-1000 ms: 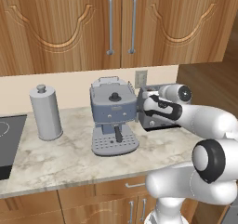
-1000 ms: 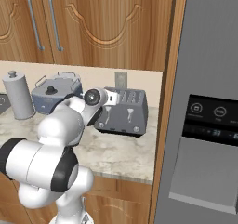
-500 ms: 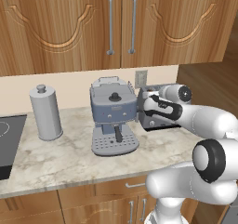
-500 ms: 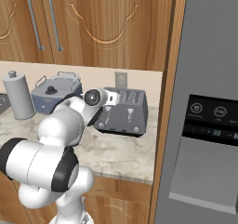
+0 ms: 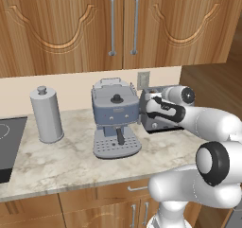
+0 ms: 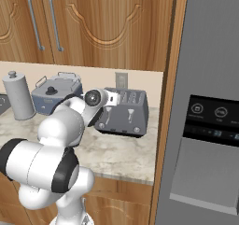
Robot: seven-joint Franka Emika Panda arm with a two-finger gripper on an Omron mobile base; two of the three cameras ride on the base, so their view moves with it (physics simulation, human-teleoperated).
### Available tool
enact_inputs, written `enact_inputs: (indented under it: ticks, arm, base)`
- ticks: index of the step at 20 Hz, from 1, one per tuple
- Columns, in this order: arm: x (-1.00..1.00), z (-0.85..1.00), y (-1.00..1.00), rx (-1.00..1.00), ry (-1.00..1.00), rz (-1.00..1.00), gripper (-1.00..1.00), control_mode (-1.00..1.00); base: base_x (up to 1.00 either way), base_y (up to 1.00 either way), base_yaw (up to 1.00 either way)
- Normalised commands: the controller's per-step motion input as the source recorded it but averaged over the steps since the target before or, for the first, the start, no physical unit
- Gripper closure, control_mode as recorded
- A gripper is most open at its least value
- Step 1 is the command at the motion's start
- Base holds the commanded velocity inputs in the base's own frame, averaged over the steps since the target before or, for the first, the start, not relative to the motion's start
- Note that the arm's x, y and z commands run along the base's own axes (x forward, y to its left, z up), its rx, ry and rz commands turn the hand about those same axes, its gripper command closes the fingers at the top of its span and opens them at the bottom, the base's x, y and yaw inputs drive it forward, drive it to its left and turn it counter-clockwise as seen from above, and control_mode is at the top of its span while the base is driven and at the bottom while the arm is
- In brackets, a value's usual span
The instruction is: Start the toaster. Once the lever pops up, take the bread to the plate on the dining counter.
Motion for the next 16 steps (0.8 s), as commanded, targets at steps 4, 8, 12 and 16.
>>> enact_inputs:
  ticks: [4, 8, 12, 16]
  arm:
    - [0.0, 0.0, 0.0, 0.0, 0.0, 0.0, -1.0, -1.0]
    - [0.0, 0.0, 0.0, 0.0, 0.0, 0.0, -1.0, -1.0]
    - [0.0, 0.0, 0.0, 0.0, 0.0, 0.0, -1.0, -1.0]
    - [0.0, 0.0, 0.0, 0.0, 0.0, 0.0, -1.0, -1.0]
  base:
    - [0.0, 0.0, 0.0]
    - [0.0, 0.0, 0.0]
    - [0.0, 0.0, 0.0]
    - [0.0, 0.0, 0.0]
